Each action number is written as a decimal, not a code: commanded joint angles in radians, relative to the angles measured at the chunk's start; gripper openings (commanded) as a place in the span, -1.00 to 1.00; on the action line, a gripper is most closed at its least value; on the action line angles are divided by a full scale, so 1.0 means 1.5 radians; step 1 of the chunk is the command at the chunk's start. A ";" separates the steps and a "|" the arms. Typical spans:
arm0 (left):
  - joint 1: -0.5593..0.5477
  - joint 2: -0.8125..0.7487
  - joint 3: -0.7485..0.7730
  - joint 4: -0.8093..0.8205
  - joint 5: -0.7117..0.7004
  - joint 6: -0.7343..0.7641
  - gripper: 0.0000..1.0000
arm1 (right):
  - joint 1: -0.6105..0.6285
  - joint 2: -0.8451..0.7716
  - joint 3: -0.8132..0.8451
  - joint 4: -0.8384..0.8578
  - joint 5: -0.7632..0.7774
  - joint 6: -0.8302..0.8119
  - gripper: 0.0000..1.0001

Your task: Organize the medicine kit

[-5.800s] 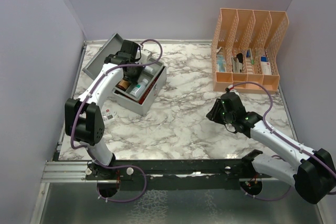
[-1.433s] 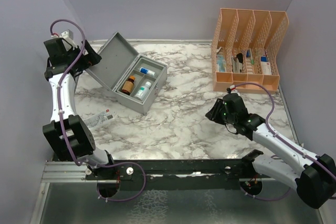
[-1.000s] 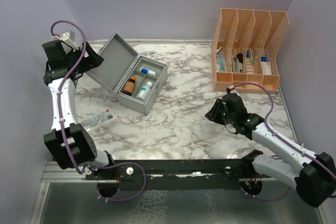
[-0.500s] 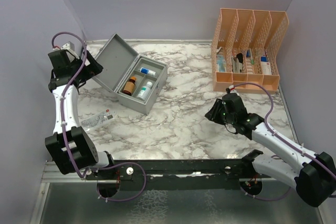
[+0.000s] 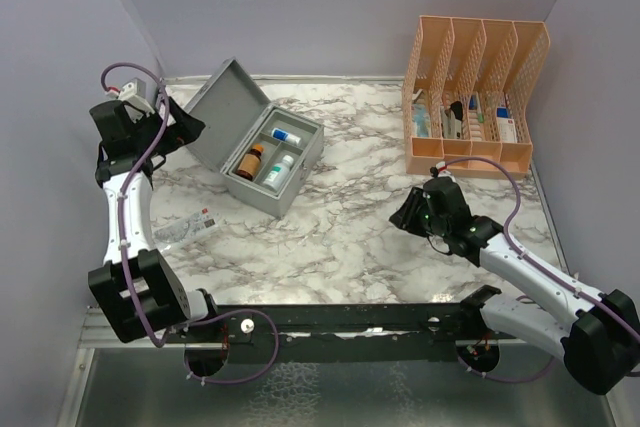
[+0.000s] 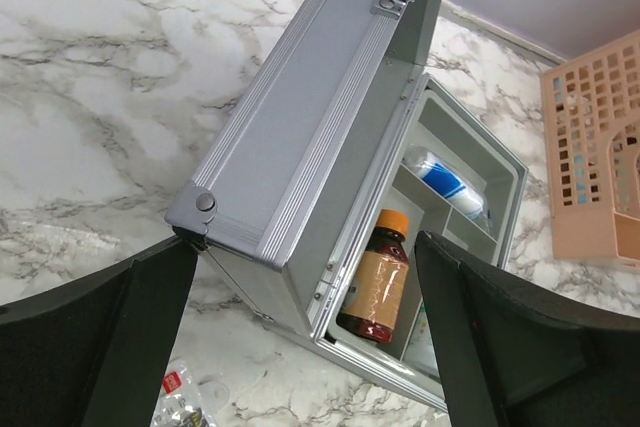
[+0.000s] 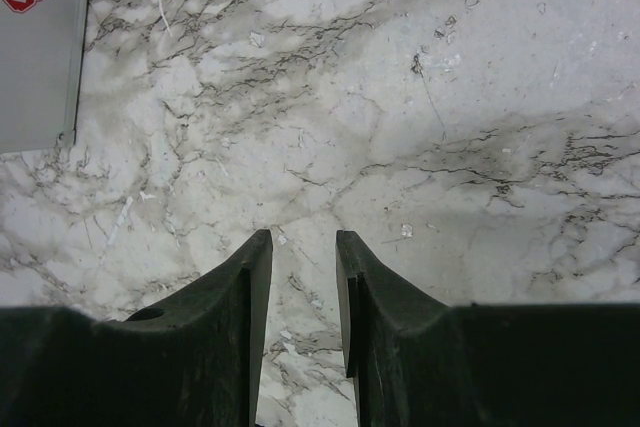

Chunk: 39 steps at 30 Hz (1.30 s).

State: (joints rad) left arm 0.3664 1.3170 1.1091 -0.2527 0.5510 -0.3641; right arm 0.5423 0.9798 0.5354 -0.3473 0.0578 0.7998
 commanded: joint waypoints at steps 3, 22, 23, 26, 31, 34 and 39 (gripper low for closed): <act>-0.009 -0.052 -0.024 0.097 0.135 0.013 0.85 | 0.003 -0.002 0.001 0.018 -0.011 -0.007 -0.34; -0.071 -0.104 -0.021 0.061 0.213 0.098 0.94 | 0.002 0.017 0.023 0.014 -0.015 -0.023 -0.34; -0.082 -0.105 -0.011 0.039 0.216 0.114 0.95 | 0.002 0.017 0.025 0.011 -0.013 -0.023 -0.34; -0.128 -0.108 0.021 -0.023 0.211 0.166 0.96 | 0.002 0.017 0.027 0.010 -0.010 -0.028 -0.34; -0.169 -0.130 0.034 -0.060 0.181 0.218 0.98 | 0.003 0.020 0.028 0.012 -0.013 -0.028 -0.34; -0.190 -0.131 0.036 -0.066 0.173 0.221 0.98 | 0.003 0.026 0.030 0.019 -0.027 -0.032 -0.34; -0.239 -0.127 0.014 -0.039 0.033 0.202 0.98 | 0.003 0.039 0.052 0.072 -0.126 -0.099 -0.28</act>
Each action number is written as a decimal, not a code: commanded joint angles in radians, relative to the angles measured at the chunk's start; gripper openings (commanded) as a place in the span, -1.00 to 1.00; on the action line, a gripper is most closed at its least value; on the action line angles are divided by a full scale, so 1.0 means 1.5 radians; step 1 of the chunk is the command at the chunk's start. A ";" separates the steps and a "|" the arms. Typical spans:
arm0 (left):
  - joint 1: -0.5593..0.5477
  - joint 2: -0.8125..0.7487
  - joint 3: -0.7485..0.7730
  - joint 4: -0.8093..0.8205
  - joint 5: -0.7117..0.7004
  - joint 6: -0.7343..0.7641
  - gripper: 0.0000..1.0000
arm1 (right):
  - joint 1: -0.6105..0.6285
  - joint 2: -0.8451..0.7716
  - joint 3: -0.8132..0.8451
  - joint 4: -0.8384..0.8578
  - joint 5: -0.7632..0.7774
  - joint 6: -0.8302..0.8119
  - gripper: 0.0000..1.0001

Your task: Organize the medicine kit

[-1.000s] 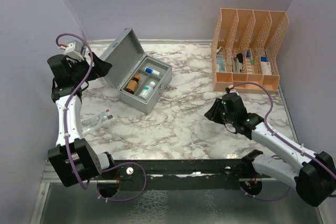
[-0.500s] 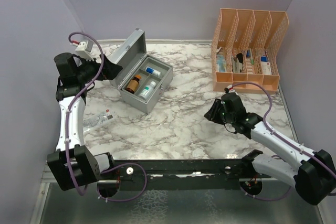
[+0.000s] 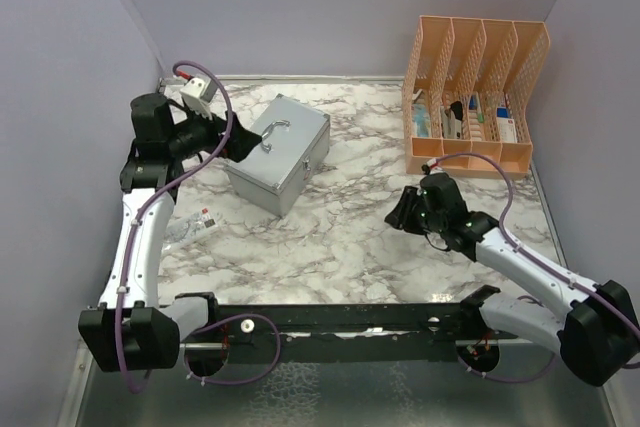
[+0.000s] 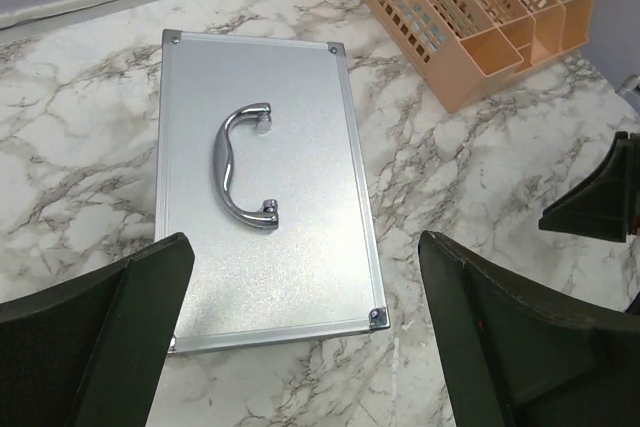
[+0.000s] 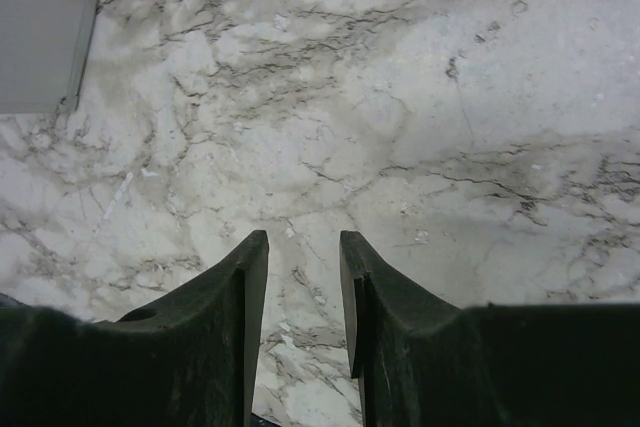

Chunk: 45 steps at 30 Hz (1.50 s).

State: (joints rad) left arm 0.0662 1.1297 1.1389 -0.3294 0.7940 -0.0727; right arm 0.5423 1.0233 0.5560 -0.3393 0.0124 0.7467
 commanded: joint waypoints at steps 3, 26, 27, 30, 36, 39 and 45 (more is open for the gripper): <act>-0.049 0.031 -0.001 0.008 -0.280 -0.005 0.98 | 0.003 0.040 0.064 0.115 -0.161 -0.077 -0.17; 0.033 0.365 0.114 0.002 -0.064 -0.093 0.61 | 0.029 0.514 0.523 0.218 -0.182 0.116 0.09; 0.033 0.368 0.113 0.003 -0.043 -0.097 0.58 | 0.030 0.528 0.537 0.211 -0.174 0.123 0.08; 0.034 0.370 0.108 0.005 -0.011 -0.108 0.52 | 0.033 0.559 0.565 0.195 -0.160 0.123 0.07; 0.031 0.358 0.068 0.013 0.019 -0.135 0.38 | 0.033 0.579 0.577 0.138 -0.124 0.125 -0.09; 0.024 0.345 0.043 0.014 0.022 -0.141 0.26 | 0.033 0.565 0.554 0.130 -0.112 0.124 -0.24; -0.012 0.309 -0.008 0.021 0.022 -0.150 0.06 | 0.033 0.543 0.499 0.120 -0.129 0.102 -0.43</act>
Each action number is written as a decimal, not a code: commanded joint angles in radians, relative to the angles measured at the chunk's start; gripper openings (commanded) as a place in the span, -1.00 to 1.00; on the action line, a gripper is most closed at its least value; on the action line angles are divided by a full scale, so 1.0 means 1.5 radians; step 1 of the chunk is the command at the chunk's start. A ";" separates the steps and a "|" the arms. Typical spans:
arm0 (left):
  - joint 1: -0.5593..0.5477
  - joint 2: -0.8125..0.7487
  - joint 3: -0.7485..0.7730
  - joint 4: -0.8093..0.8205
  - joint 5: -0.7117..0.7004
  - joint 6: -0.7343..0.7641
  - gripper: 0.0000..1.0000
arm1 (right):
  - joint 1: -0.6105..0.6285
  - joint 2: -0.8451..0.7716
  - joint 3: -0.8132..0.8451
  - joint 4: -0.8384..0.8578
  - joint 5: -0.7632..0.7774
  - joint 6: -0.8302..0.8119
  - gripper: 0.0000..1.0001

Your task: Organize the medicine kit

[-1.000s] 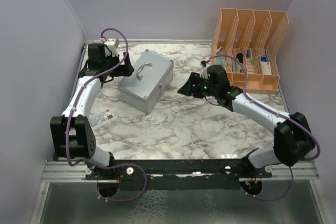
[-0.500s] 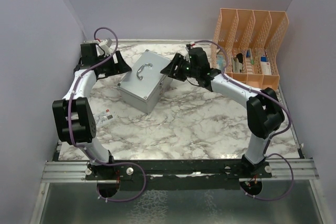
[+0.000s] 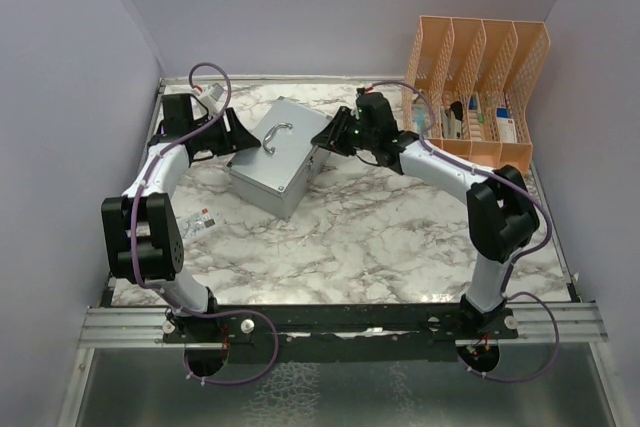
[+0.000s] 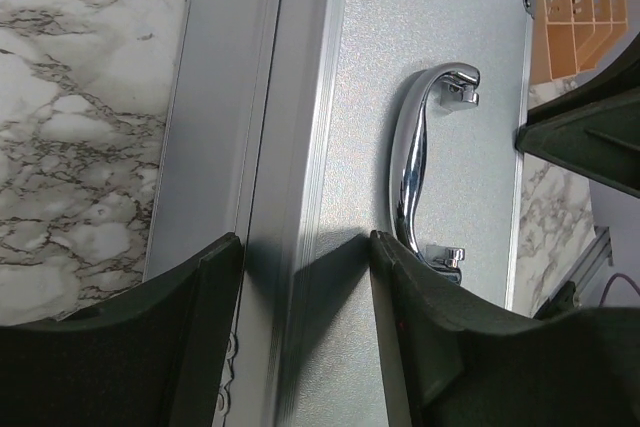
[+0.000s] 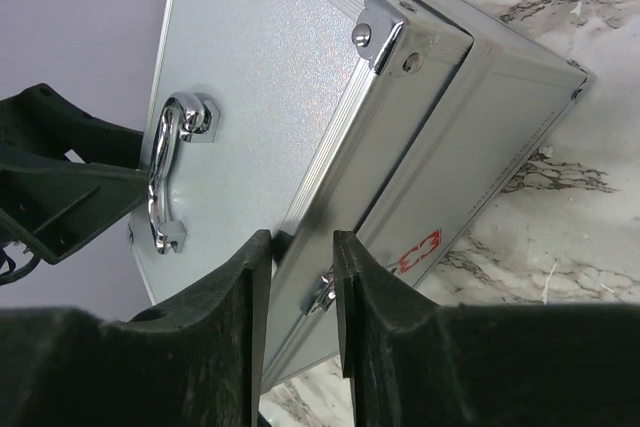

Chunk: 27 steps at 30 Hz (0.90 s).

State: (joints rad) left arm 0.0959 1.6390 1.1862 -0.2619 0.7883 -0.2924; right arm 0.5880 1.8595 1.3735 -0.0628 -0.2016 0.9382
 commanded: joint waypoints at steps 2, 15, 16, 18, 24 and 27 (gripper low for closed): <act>-0.048 -0.040 -0.057 -0.021 0.020 -0.006 -0.01 | 0.003 -0.025 -0.069 -0.068 0.017 -0.027 -0.46; -0.175 -0.118 -0.151 -0.006 -0.044 -0.038 -0.21 | 0.008 -0.213 -0.331 -0.046 0.062 -0.026 -0.60; -0.184 -0.130 -0.160 -0.006 -0.050 -0.037 -0.21 | 0.007 -0.234 -0.355 -0.033 0.065 -0.026 -0.60; -0.195 -0.150 -0.178 -0.003 -0.065 -0.043 -0.21 | 0.008 -0.283 -0.398 -0.005 0.070 -0.033 -0.59; -0.197 -0.185 -0.205 -0.008 -0.086 -0.037 -0.18 | 0.008 -0.382 -0.400 0.001 0.110 -0.139 -0.03; -0.196 -0.188 -0.206 -0.022 -0.102 -0.024 -0.06 | 0.008 -0.424 -0.417 0.019 0.141 -0.224 0.34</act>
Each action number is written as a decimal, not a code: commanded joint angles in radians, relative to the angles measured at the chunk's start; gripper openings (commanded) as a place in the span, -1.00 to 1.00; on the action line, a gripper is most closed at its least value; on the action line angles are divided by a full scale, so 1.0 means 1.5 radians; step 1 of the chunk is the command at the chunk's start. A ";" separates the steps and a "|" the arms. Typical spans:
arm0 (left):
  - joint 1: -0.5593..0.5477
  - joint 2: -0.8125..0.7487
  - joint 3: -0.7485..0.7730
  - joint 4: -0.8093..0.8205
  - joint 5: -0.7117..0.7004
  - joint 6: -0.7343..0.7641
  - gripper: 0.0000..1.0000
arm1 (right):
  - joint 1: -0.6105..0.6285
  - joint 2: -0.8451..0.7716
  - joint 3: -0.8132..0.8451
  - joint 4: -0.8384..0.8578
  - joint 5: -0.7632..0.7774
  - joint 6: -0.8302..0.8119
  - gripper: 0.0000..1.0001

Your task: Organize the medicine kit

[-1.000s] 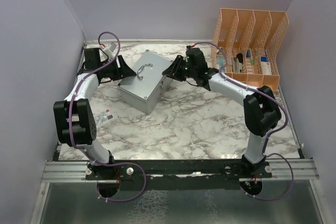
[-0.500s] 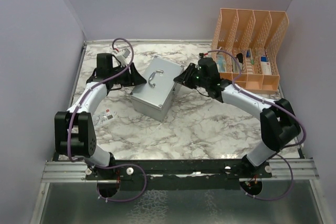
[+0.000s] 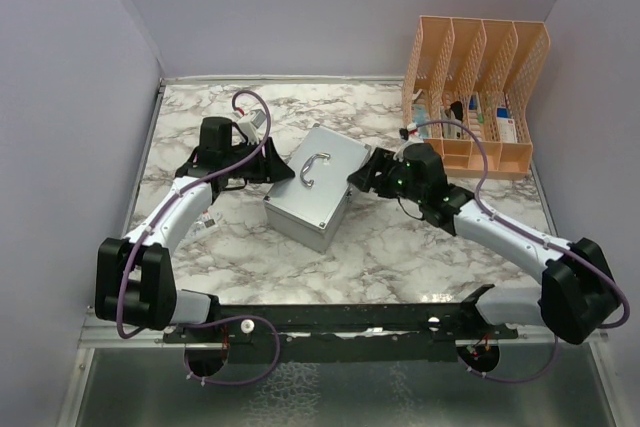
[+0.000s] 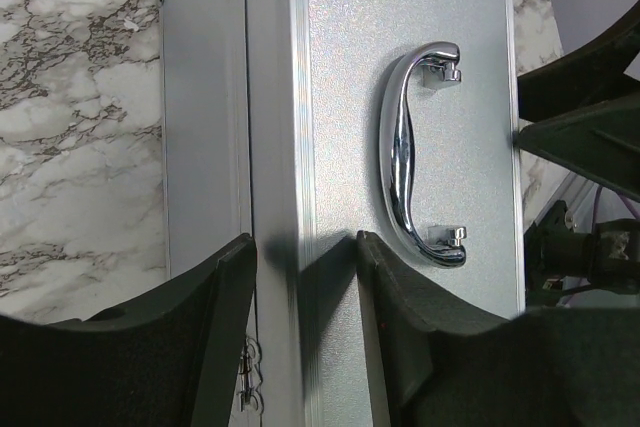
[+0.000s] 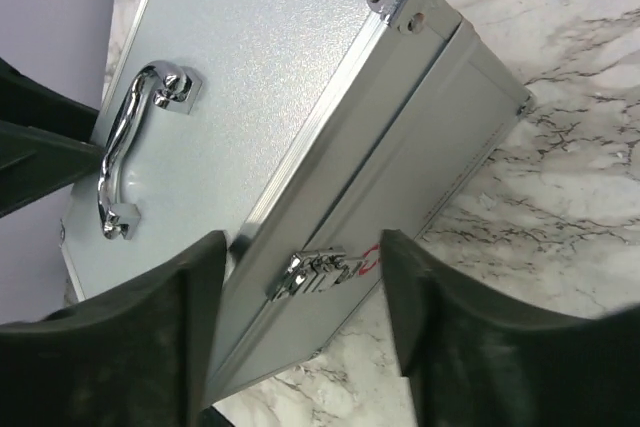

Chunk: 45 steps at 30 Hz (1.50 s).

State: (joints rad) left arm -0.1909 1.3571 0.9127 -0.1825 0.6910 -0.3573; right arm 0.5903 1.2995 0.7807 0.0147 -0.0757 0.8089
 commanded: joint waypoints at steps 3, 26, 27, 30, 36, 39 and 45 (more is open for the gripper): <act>-0.006 -0.003 -0.026 -0.081 -0.034 0.030 0.01 | 0.006 -0.073 -0.036 -0.026 0.050 -0.217 0.40; -0.006 -0.012 -0.062 -0.079 -0.095 0.035 -0.26 | 0.170 -0.025 -0.169 0.180 0.204 -0.422 0.04; -0.006 -0.013 -0.062 -0.077 -0.096 0.034 -0.26 | 0.172 -0.016 -0.168 0.184 0.215 -0.410 0.04; -0.006 -0.014 -0.070 -0.073 -0.092 0.027 -0.26 | 0.173 -0.002 -0.171 0.198 0.231 -0.380 0.03; -0.006 -0.016 -0.075 -0.068 -0.087 0.023 -0.27 | 0.173 0.006 -0.191 0.233 0.273 -0.336 0.03; -0.006 -0.012 -0.076 -0.068 -0.089 0.022 -0.30 | 0.173 0.020 -0.190 0.243 0.289 -0.329 0.01; -0.005 -0.015 -0.078 -0.067 -0.099 0.026 -0.32 | 0.173 0.035 -0.185 0.269 0.265 -0.355 0.00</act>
State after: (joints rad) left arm -0.1967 1.3041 0.8558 -0.1284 0.6411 -0.3622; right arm 0.8444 1.3411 0.5014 0.3363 0.3099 0.2913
